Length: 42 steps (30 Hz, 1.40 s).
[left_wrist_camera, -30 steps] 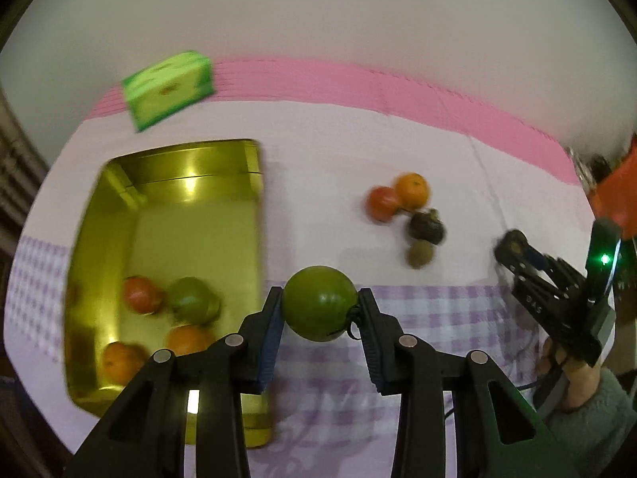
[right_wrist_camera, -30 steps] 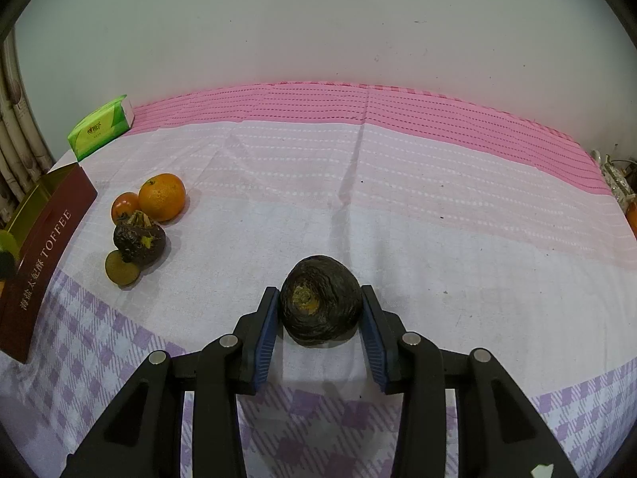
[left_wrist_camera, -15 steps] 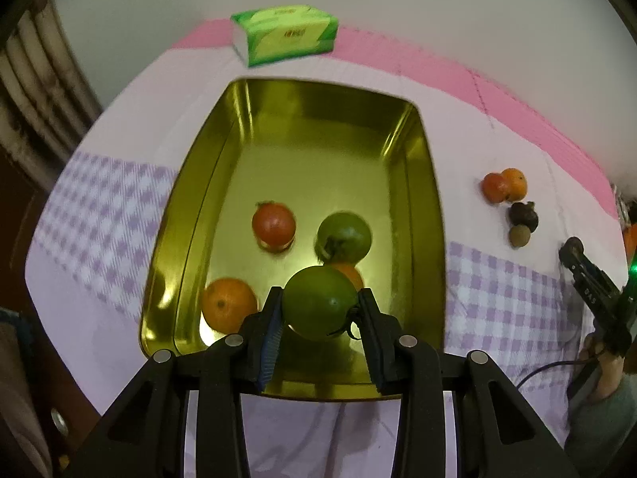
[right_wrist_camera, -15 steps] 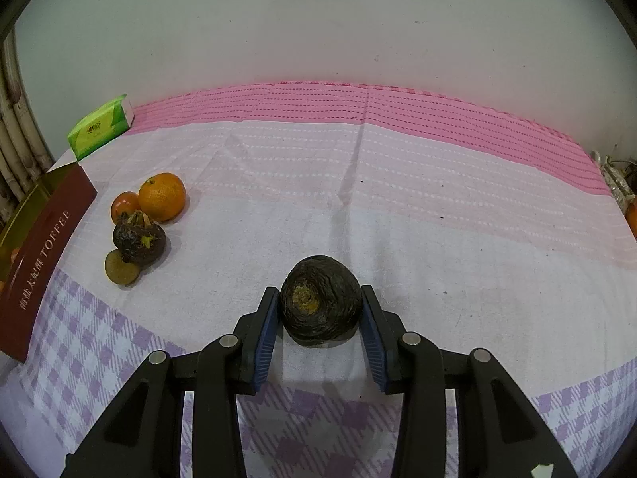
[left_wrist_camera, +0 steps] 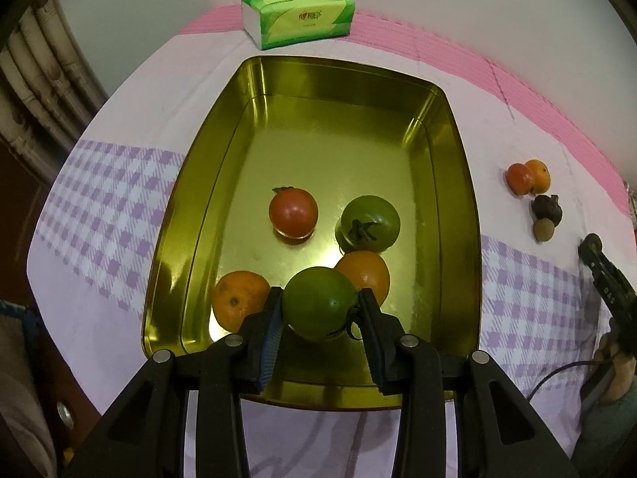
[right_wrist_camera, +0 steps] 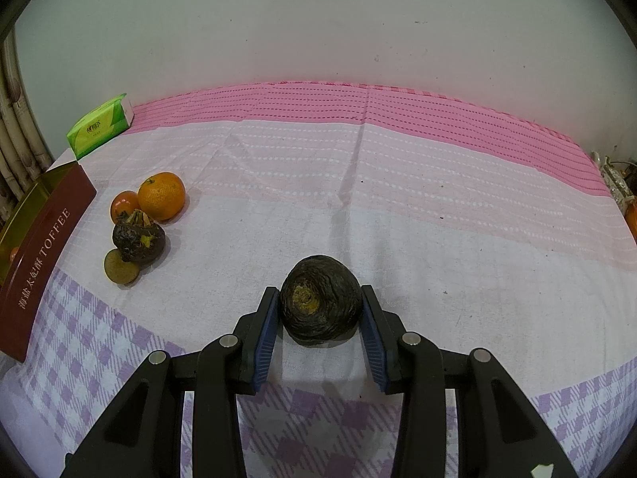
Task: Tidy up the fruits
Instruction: 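Carry the green tomato into the tin and release it with the left gripper, then lower the dark round fruit into the tin and open the right gripper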
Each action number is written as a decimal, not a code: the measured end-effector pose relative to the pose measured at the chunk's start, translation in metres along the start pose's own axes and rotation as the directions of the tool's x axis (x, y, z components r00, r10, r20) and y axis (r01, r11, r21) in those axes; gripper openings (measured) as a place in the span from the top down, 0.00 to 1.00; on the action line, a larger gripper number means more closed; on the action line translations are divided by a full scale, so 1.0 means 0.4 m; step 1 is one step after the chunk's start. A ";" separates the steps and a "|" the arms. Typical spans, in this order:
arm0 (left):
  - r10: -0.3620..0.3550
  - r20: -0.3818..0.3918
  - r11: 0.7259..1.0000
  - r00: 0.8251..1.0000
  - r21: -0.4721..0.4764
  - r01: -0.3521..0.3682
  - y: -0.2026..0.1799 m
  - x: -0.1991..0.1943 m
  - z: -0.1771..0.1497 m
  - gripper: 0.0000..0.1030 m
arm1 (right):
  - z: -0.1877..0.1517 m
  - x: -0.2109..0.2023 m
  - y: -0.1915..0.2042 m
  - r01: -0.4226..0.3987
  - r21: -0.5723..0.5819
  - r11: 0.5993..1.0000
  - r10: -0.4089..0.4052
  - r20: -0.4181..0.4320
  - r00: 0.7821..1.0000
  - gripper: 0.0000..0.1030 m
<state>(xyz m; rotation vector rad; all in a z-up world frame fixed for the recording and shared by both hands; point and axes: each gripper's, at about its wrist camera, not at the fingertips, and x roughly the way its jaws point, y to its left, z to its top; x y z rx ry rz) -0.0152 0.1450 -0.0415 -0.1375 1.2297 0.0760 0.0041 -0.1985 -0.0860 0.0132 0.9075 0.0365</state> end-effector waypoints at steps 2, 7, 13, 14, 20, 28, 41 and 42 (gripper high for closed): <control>0.000 -0.004 1.000 1.000 0.002 0.000 0.001 0.001 0.006 0.62 | 0.000 0.000 0.000 0.000 0.000 1.000 0.000 0.000 1.000 0.63; 0.003 -0.004 1.000 1.000 0.014 -0.003 0.002 0.005 0.015 0.62 | 0.000 0.000 0.001 0.001 0.000 1.000 -0.001 0.000 1.000 0.63; 0.028 0.000 0.999 1.000 0.022 -0.028 -0.001 0.001 0.013 0.62 | -0.001 0.001 0.001 0.002 -0.001 1.000 -0.002 -0.001 1.000 0.63; 0.027 -0.003 0.999 1.000 0.021 -0.027 0.000 0.000 0.013 0.62 | -0.001 0.000 0.000 0.002 -0.002 1.000 -0.002 -0.001 1.000 0.63; 0.023 -0.010 1.000 1.000 0.018 -0.023 0.016 0.001 0.006 0.61 | 0.000 -0.001 0.002 0.002 -0.001 1.000 -0.002 -0.001 1.000 0.63; 0.020 0.055 0.998 0.998 0.065 -0.024 0.003 -0.062 -0.001 0.49 | 0.001 0.002 0.002 0.005 -0.012 1.000 -0.005 -0.003 1.000 0.64; 0.069 0.195 0.996 0.978 0.034 -0.077 0.073 -0.162 0.004 0.39 | 0.068 -0.111 0.079 -0.098 -0.034 0.995 0.099 0.031 0.995 0.65; 0.077 0.211 0.996 0.975 0.023 -0.084 0.080 -0.166 0.002 0.39 | 0.078 -0.130 0.114 -0.133 -0.065 0.989 0.135 0.041 0.990 0.65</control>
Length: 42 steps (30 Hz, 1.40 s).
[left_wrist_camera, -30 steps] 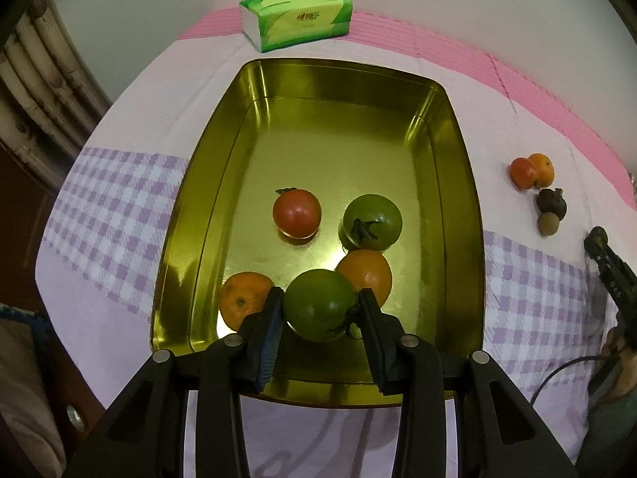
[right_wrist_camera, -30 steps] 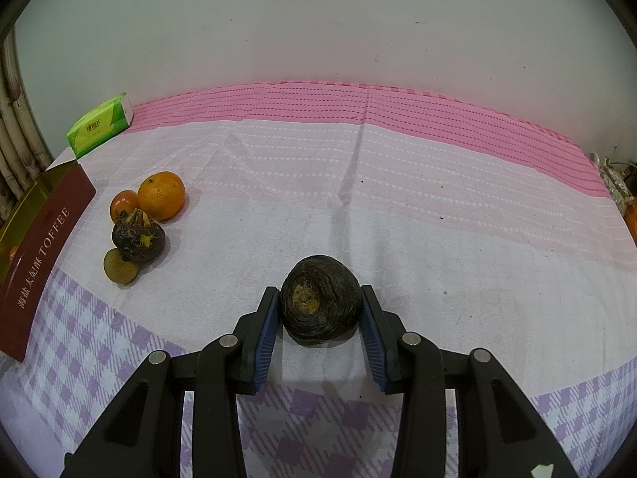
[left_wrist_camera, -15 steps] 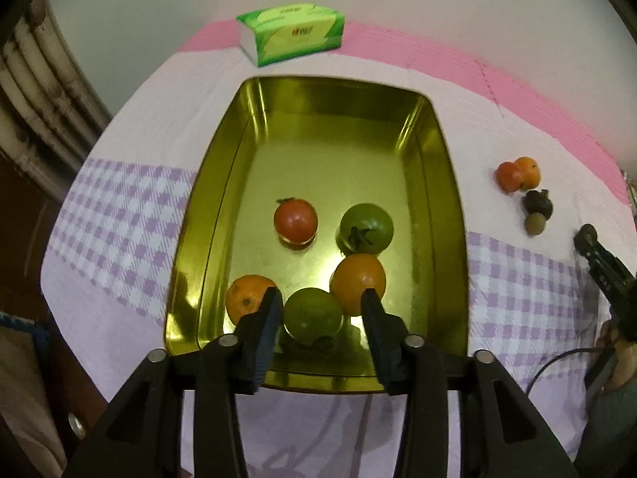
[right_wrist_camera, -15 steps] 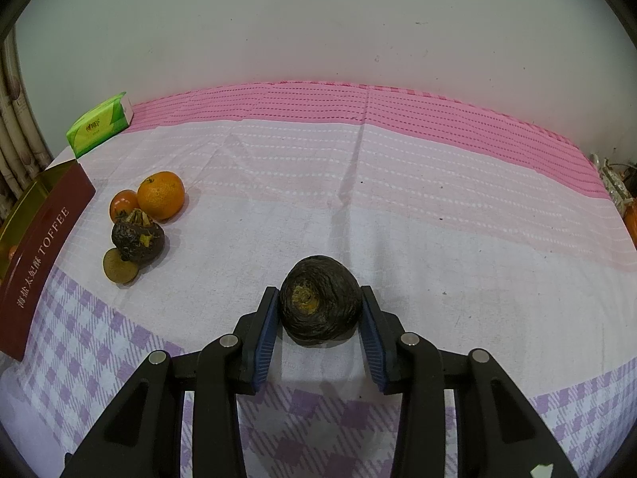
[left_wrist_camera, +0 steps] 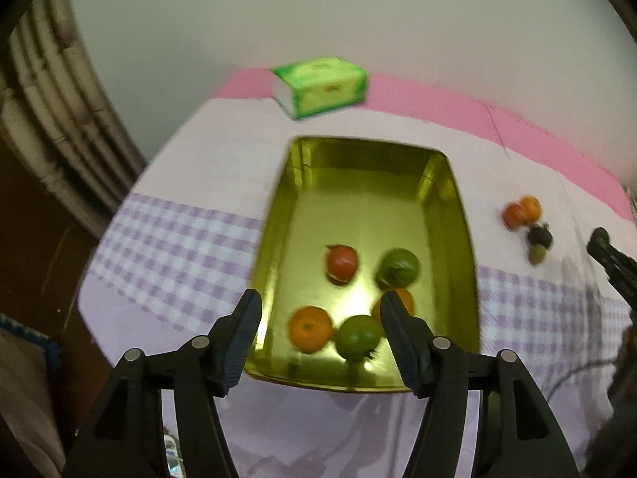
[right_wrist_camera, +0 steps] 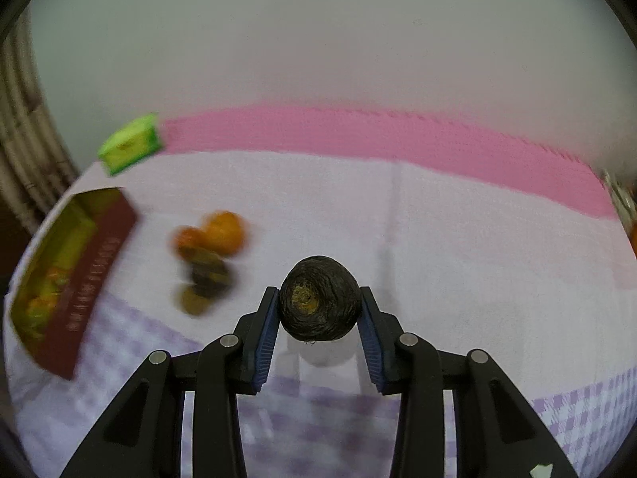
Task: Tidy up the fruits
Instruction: 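Lower the dark round fruit into the tin and open the right gripper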
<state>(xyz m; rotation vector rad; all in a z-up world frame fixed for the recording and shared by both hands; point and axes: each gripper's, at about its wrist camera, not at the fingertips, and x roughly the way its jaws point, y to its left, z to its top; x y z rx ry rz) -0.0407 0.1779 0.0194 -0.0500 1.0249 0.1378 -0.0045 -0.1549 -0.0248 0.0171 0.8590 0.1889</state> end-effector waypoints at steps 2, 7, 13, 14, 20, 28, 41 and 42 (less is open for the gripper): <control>0.025 0.018 0.999 1.000 -0.024 -0.024 0.023 -0.005 -0.003 0.39 | 0.019 -0.015 0.065 -0.065 -0.047 0.997 0.065 0.010 0.998 0.65; 0.053 0.026 0.994 0.998 -0.096 -0.050 0.083 -0.013 -0.018 0.39 | 0.046 -0.017 0.247 -0.233 -0.151 0.961 0.232 -0.026 0.972 0.65; 0.107 0.010 0.982 0.994 -0.158 -0.104 0.128 0.009 -0.038 0.39 | 0.036 0.017 0.431 -0.355 -0.244 0.903 0.335 -0.119 0.935 0.65; 0.105 0.006 0.980 0.994 -0.168 -0.102 0.135 0.012 -0.038 0.39 | 0.033 0.023 0.454 -0.360 -0.260 0.896 0.337 -0.129 0.933 0.65; 0.082 -0.033 0.973 0.996 -0.214 -0.087 0.161 0.037 -0.045 0.39 | 0.021 0.081 0.547 -0.358 -0.326 0.875 0.313 -0.184 0.932 0.65; 0.095 -0.045 0.971 0.995 -0.218 -0.102 0.159 0.040 -0.048 0.39 | 0.013 0.111 0.588 -0.355 -0.331 0.874 0.301 -0.204 0.932 0.65; 0.089 -0.061 0.975 0.994 -0.201 -0.100 0.152 0.053 -0.049 0.39 | 0.012 0.117 0.598 -0.361 -0.333 0.871 0.308 -0.202 0.930 0.63; 0.091 -0.058 0.975 0.994 -0.198 -0.101 0.150 0.052 -0.050 0.39 | 0.013 0.114 0.596 -0.360 -0.331 0.872 0.309 -0.199 0.930 0.63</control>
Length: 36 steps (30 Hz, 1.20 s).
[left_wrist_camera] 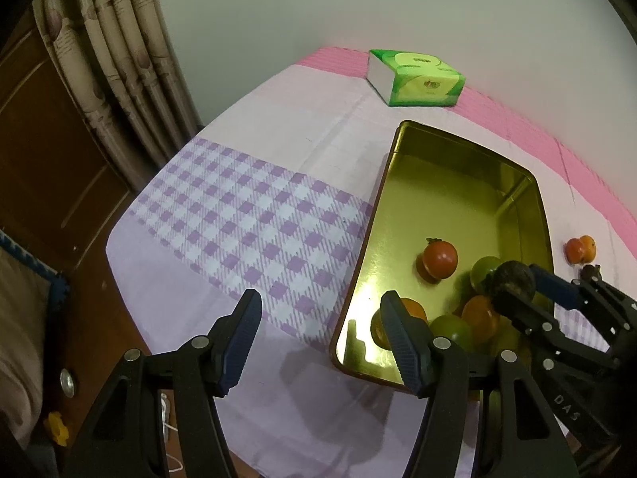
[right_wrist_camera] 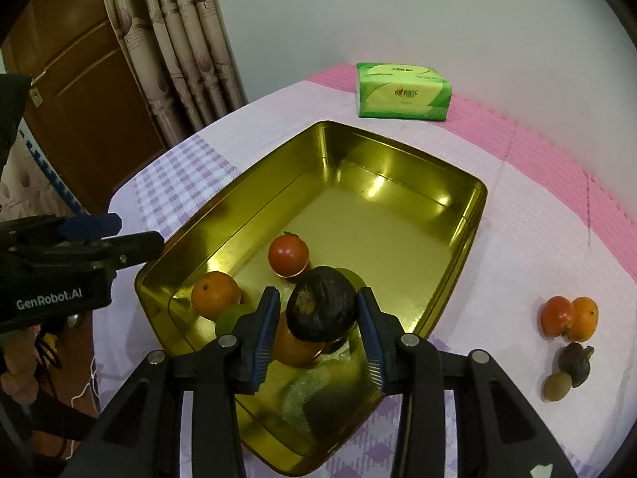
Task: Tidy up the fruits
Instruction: 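Lower the dark round fruit into the tin and open the right gripper, then grasp the small brown kiwi from the fruit pile with the right gripper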
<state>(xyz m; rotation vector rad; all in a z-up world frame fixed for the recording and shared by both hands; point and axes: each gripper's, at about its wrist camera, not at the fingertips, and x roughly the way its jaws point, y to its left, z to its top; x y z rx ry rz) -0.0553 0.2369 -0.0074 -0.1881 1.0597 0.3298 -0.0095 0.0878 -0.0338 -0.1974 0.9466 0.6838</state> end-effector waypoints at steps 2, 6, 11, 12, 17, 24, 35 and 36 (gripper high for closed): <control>0.001 0.004 1.000 1.000 0.009 -0.001 -0.005 0.000 -0.002 0.39 | 0.001 -0.016 -0.004 0.000 0.009 1.000 0.000 0.017 1.000 0.62; -0.006 -0.003 1.000 1.000 0.009 0.006 -0.006 0.004 -0.003 0.39 | 0.002 -0.065 -0.021 -0.011 0.042 0.999 0.008 0.064 0.998 0.57; -0.009 -0.004 1.000 1.000 0.011 0.009 -0.006 0.004 -0.002 0.39 | -0.024 -0.146 -0.087 0.040 0.105 0.994 -0.053 0.130 0.990 0.57; -0.009 -0.004 1.000 1.000 0.010 0.009 -0.006 0.003 -0.003 0.39 | -0.032 -0.156 -0.107 0.059 0.119 0.991 -0.075 0.135 0.988 0.57; -0.010 -0.008 1.000 1.000 0.008 0.010 -0.005 0.002 0.000 0.39 | -0.108 -0.177 -0.259 0.192 0.216 0.957 -0.212 0.076 0.974 0.57; -0.012 -0.021 1.000 1.000 0.005 0.012 -0.008 0.006 0.002 0.39 | -0.202 -0.147 -0.383 0.246 0.328 0.912 -0.255 -0.016 0.967 0.57; 0.008 -0.006 0.999 1.000 0.031 -0.008 -0.025 0.006 -0.001 0.39 | -0.214 -0.078 -0.409 0.259 0.370 0.892 -0.264 -0.038 0.964 0.69; 0.011 -0.003 0.999 1.000 0.040 -0.011 -0.032 0.004 -0.002 0.39 | -0.215 -0.074 -0.410 0.261 0.367 0.893 -0.266 -0.037 0.963 0.73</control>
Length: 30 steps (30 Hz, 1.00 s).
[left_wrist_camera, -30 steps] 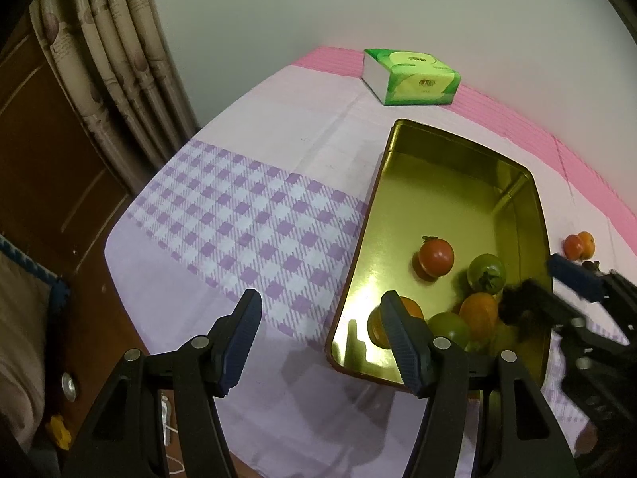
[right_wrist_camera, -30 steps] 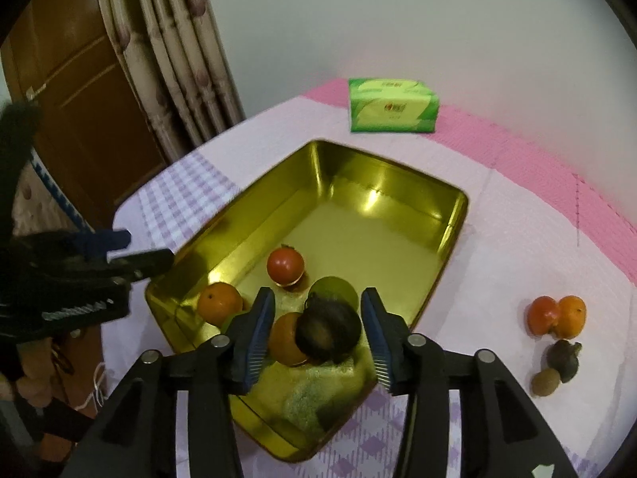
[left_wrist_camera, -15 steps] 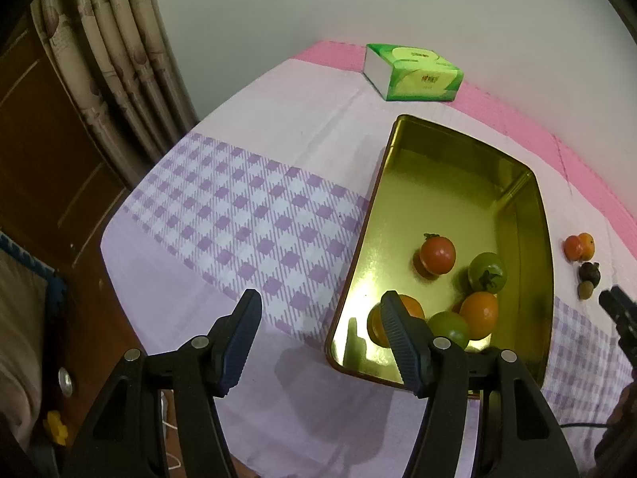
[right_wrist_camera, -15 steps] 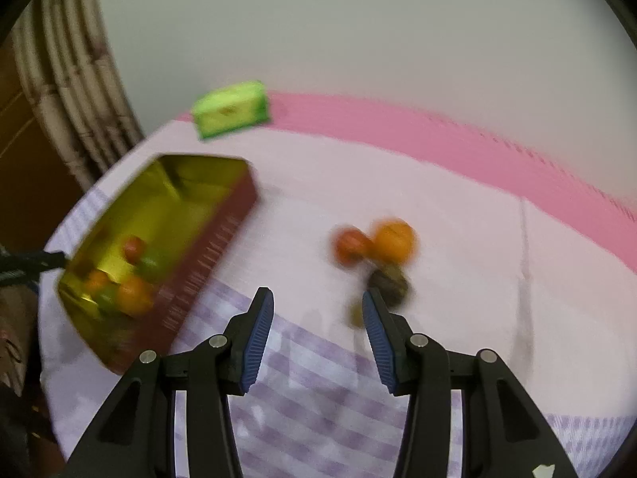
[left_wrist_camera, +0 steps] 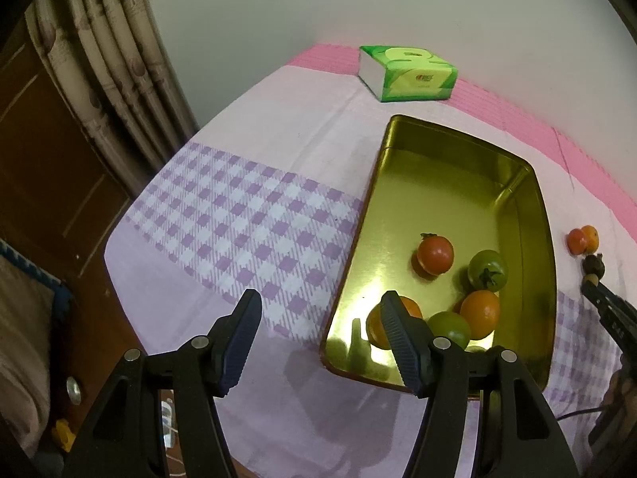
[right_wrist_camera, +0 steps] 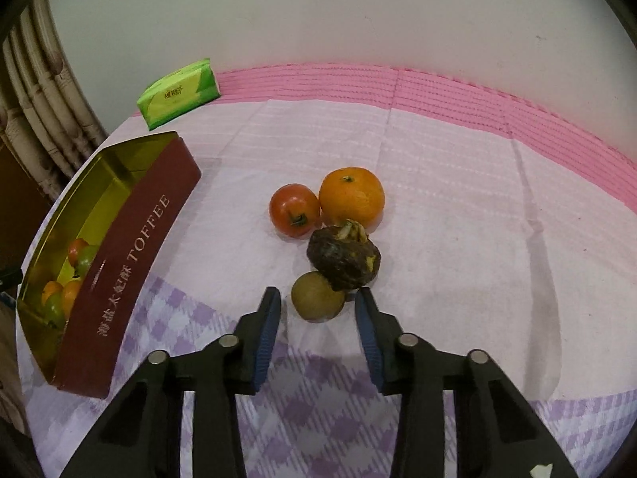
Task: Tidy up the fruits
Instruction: 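Grasp the small brown kiwi from the fruit pile with the right gripper, then grasp the dark round fruit beside the orange with the left gripper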
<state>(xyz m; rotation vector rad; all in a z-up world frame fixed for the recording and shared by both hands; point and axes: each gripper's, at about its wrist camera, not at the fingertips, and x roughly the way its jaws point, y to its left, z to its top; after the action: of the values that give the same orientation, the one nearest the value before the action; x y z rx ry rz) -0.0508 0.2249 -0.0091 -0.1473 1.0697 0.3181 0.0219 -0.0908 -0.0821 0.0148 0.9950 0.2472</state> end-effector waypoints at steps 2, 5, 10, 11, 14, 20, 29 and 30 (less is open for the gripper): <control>0.011 0.010 1.000 1.000 0.019 -0.011 -0.020 -0.012 -0.002 0.39 | -0.005 -0.002 0.003 0.004 -0.017 1.000 -0.004 0.019 1.000 0.75; -0.031 0.030 0.998 0.999 0.064 0.029 -0.070 -0.048 0.001 0.39 | -0.015 -0.017 -0.006 -0.013 -0.018 1.000 0.014 0.029 0.999 0.75; -0.189 0.061 0.964 0.980 0.200 0.174 -0.236 -0.111 0.012 0.38 | -0.033 -0.079 -0.084 0.010 -0.002 1.000 -0.009 0.075 0.997 0.75; -0.217 0.056 0.954 0.974 0.225 0.200 -0.267 -0.117 0.011 0.37 | -0.034 -0.089 -0.107 0.033 0.002 0.999 -0.033 0.086 0.996 0.75; -0.313 0.018 0.902 0.950 0.319 0.291 -0.399 -0.116 0.004 0.37 | -0.035 -0.108 -0.170 0.098 0.014 0.995 -0.099 0.101 0.990 0.75; -0.379 -0.054 0.811 0.924 0.461 0.360 -0.610 -0.083 -0.029 0.37 | -0.044 -0.118 -0.283 0.195 0.069 0.978 -0.202 0.124 0.971 0.75; -0.362 -0.158 0.804 0.919 0.446 0.393 -0.772 0.037 -0.042 0.39 | -0.050 -0.106 -0.336 0.213 0.103 0.972 -0.225 0.131 0.965 0.75; -0.348 -0.163 0.809 0.923 0.445 0.383 -0.782 0.050 -0.041 0.40 | -0.048 -0.105 -0.334 0.210 0.103 0.972 -0.223 0.133 0.966 0.75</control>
<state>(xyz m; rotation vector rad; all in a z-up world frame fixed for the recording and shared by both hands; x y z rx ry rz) 0.0463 -0.0713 -0.0454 0.0738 1.1371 -0.3061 0.0109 -0.2316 -0.0746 0.0038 0.8555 0.0010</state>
